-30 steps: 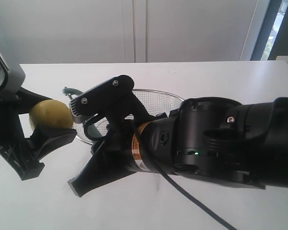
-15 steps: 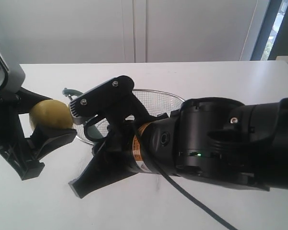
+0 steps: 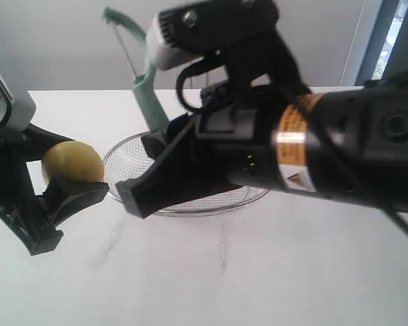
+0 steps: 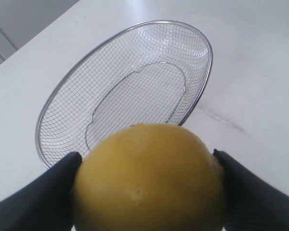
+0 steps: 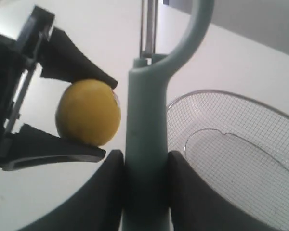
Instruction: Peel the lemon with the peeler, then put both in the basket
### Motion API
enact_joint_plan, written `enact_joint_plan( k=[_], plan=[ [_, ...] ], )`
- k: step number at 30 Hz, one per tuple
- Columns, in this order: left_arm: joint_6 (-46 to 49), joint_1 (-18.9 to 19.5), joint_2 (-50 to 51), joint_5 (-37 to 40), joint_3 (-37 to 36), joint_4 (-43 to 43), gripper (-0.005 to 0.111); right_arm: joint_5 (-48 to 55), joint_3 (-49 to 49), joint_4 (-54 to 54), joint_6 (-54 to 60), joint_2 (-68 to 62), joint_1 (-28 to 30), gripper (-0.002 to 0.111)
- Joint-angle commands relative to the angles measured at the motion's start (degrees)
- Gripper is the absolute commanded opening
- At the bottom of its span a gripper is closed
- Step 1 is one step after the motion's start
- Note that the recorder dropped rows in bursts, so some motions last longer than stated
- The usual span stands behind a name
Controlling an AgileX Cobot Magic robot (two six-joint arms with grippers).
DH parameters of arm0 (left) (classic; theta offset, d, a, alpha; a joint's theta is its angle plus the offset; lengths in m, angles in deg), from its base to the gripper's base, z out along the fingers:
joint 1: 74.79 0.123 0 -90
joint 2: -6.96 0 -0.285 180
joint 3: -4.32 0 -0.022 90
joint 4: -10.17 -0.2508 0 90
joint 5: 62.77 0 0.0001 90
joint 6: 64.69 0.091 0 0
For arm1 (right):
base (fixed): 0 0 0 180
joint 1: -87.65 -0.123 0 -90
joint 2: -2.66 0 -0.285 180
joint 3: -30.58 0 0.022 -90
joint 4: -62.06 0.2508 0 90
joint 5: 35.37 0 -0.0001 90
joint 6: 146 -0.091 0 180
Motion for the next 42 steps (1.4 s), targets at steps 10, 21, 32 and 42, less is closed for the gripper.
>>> enact_joint_plan(
  k=[10, 21, 32, 42],
  plan=[
    [-0.51, -0.44, -0.32, -0.04, -0.26, 0.60, 0.000, 11.76, 0.19, -0.38, 2.72, 11.44, -2.26, 0.000],
    [-0.72, -0.44, -0.32, 0.33, -0.26, 1.06, 0.000, 16.27, 0.19, -14.76, -5.22, 7.69, 0.71, 0.000],
    [-0.72, -0.44, -0.32, 0.41, -0.26, 1.18, 0.000, 9.32, -0.54, -16.60, -5.96, -0.59, 14.36, 0.000],
    [-0.72, -0.44, -0.32, 0.41, -0.26, 2.78, 0.000, -0.19, -3.91, -15.41, -6.24, -11.28, 24.39, 0.000]
  ],
)
